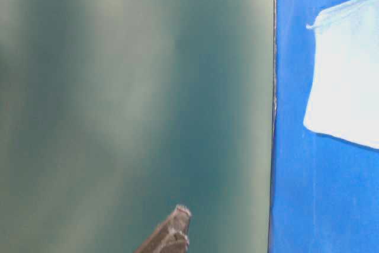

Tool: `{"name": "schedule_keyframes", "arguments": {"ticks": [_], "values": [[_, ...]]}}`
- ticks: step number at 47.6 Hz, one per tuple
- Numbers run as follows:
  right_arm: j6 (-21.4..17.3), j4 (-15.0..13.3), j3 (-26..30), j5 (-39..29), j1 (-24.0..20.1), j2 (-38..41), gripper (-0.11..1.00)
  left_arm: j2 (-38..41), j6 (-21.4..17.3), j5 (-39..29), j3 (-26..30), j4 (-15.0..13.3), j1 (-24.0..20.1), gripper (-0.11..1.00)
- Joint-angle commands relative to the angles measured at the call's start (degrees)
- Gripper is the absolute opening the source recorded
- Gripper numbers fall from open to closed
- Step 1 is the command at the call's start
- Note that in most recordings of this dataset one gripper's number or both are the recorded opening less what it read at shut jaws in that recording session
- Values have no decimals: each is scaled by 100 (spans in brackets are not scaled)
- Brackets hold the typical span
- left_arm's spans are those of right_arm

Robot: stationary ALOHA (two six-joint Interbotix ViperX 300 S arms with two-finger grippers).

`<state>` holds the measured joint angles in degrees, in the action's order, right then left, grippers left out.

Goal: Fold the light blue towel.
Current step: 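Lower the towel strip onto the table and open both grippers, then grasp the far corners of the towel strip with both grippers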

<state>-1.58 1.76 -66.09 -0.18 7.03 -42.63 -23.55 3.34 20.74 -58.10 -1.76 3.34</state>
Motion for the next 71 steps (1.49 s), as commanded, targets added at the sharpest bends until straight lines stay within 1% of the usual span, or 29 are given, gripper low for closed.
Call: {"name": "schedule_keyframes", "arguments": {"ticks": [1, 15, 19, 26, 29, 34, 40, 46, 51, 62, 71], "values": [[0, 35, 53, 114, -18, 18, 60, -88, -9, 158, -18, 0, -88, 85], [0, 35, 70, 141, -18, 97, 60, -70, -9, 158, 0, 0, -105, 85], [0, 35, 123, 176, 0, 123, 60, -9, 0, 167, 79, 0, -114, 85], [9, 79, 325, 158, 202, 334, 60, 281, -26, 105, 308, 0, -334, 85], [18, 62, 413, 141, 343, 475, 60, 413, -44, -44, 457, 0, -519, 85], [53, 35, 563, 132, 694, 835, 60, 615, -97, -272, 659, 0, -844, 85], [79, -26, 765, 123, 1099, 1371, 60, 984, -229, -343, 932, 0, -1283, 85], [79, -167, 1090, -62, 1389, 2030, 60, 1415, -360, -378, 1187, 0, -1626, 85], [79, -264, 1327, -158, 1556, 2566, 60, 1819, -413, -369, 1371, 0, -1854, 85], [88, -316, 1652, -88, 1863, 3595, 60, 2795, -413, -325, 1793, 0, -2241, 85], [88, -308, 1819, 308, 1960, 4166, 60, 3445, -404, -237, 2074, 0, -2470, 85]]}}
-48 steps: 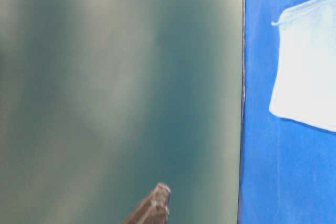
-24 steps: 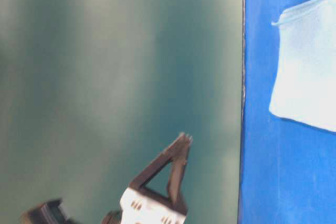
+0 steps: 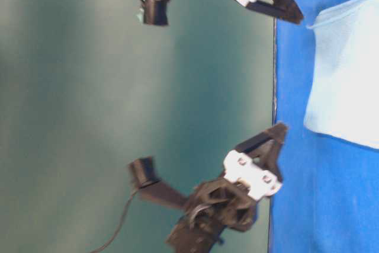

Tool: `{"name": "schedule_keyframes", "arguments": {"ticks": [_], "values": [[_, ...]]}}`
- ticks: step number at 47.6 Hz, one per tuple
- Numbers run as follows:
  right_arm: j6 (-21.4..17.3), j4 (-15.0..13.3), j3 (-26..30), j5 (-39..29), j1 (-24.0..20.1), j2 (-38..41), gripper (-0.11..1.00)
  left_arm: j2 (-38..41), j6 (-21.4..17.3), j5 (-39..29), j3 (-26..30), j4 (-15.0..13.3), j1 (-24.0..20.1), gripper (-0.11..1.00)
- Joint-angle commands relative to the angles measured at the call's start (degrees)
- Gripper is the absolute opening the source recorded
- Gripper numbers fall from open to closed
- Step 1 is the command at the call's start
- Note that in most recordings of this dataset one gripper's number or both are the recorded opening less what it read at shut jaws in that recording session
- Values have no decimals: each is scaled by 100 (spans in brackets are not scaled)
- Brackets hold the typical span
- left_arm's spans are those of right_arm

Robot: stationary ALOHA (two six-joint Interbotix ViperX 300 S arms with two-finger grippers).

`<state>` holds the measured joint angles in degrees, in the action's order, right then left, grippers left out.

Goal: Fold the light blue towel.
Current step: 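Grasp the far corners of the towel strip with both grippers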

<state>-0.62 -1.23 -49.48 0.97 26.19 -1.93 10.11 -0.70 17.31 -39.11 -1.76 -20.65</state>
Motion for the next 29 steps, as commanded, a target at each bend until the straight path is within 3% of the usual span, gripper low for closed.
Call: {"name": "schedule_keyframes", "arguments": {"ticks": [1, 20, 25, 27, 29], "values": [[-9, -18, 167, 229, 62, 158, 60, 141, -9, 132, 193, 0, -88, 85], [-9, 0, 316, 378, 237, 729, 60, 967, 97, 378, 519, -9, -211, 82], [-9, 0, 290, 352, 237, 765, 56, 1037, 105, 343, 483, -9, -211, 67], [9, -18, 272, 343, 229, 765, 51, 1037, 105, 325, 466, -9, -202, 58], [18, -9, 272, 334, 220, 765, 40, 1028, 88, 299, 439, -9, -185, 48]]}}
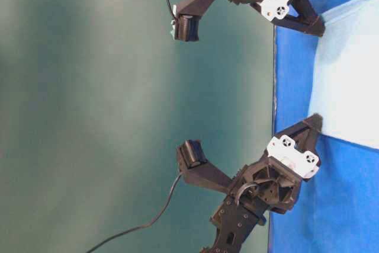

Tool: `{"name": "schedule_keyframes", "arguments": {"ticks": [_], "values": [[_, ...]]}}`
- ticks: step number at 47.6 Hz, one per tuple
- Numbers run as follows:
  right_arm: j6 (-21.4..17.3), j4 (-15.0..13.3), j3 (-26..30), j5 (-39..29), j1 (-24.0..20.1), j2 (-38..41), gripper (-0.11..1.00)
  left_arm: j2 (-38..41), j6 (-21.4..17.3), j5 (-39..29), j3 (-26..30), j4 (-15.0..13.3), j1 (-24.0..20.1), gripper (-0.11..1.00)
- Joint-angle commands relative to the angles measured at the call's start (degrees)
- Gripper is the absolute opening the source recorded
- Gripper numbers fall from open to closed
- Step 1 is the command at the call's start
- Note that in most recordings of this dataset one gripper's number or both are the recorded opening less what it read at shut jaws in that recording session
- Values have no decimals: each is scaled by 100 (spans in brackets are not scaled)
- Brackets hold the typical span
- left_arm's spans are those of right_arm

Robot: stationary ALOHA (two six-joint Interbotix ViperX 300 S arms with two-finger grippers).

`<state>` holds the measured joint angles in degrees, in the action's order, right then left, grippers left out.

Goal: Fold the light blue towel.
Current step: 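Grasp the far corners of the towel strip with both grippers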

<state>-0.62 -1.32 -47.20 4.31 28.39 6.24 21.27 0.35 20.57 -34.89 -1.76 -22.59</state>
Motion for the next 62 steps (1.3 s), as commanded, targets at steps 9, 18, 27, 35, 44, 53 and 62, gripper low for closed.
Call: {"name": "schedule_keyframes", "arguments": {"ticks": [9, 18, 27, 35, 44, 53, 62], "values": [[35, -35, 88, -70, -9, -53, 4, -97, -114, -35, -44, 0, 79, 3], [35, -35, 88, -53, -9, -53, 4, -114, -123, -26, -44, 0, 79, 2], [35, -44, 141, -79, 26, -290, 4, -334, -132, -35, -35, 9, 26, 2], [35, -149, 149, -88, 132, -650, 4, -642, -220, -35, -44, 9, -132, 2], [35, -211, 167, -167, 237, -879, 4, -905, -633, -44, -9, 9, -281, 2], [35, -220, 176, -237, 237, -932, 4, -1020, -668, -123, -9, 9, -272, 2], [-9, -220, 167, -598, 185, -1230, 4, -1222, -712, -316, -88, 9, -114, 2]]}}
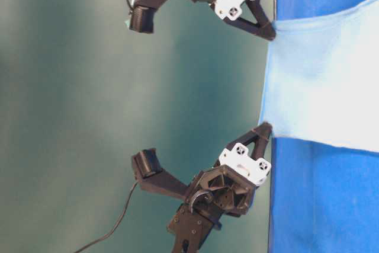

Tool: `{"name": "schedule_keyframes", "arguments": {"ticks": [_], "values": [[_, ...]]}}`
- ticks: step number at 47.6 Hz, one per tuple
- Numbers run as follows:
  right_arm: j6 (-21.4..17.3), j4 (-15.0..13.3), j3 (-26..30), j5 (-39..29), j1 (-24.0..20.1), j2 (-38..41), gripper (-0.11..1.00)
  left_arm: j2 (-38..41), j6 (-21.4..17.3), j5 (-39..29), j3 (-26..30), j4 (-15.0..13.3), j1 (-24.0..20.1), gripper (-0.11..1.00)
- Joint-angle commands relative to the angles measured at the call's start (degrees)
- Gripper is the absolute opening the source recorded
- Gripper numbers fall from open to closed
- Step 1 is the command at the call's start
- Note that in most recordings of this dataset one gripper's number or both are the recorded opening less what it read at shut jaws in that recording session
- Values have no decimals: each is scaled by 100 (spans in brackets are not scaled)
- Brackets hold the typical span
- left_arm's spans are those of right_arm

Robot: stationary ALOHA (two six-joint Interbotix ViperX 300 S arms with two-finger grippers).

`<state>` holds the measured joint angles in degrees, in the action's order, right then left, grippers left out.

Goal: Fold the light blue towel.
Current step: 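Fold the far half of the strip toward the near edge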

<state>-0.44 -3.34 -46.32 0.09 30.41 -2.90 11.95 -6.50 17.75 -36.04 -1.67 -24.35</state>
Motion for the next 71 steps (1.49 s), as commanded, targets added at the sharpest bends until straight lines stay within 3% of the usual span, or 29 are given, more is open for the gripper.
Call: {"name": "schedule_keyframes", "arguments": {"ticks": [1, 12, 25, 35, 43, 51, 71], "values": [[-26, -18, 79, -220, -44, -378, 4, -325, -44, -53, 9, 0, 88, 2], [-97, 9, -44, -738, -483, -1046, 4, -800, -114, -149, -141, 0, 448, 2], [-149, 255, -316, -1178, -1433, -1731, 4, -1195, -9, -360, -387, 0, 1195, 2], [-580, 343, -510, -1397, -2180, -2004, 4, -1283, 53, -387, -563, 0, 1819, 2], [-1046, 334, -501, -1582, -2689, -1916, 4, -1292, 158, -642, -624, 0, 2232, 2], [-1257, 343, -483, -1512, -2979, -1617, 4, -1222, 272, -1063, -633, 0, 2435, 2], [-1907, 343, -527, -853, -3445, -457, 4, -562, 536, -896, -686, -9, 2830, 2]]}}
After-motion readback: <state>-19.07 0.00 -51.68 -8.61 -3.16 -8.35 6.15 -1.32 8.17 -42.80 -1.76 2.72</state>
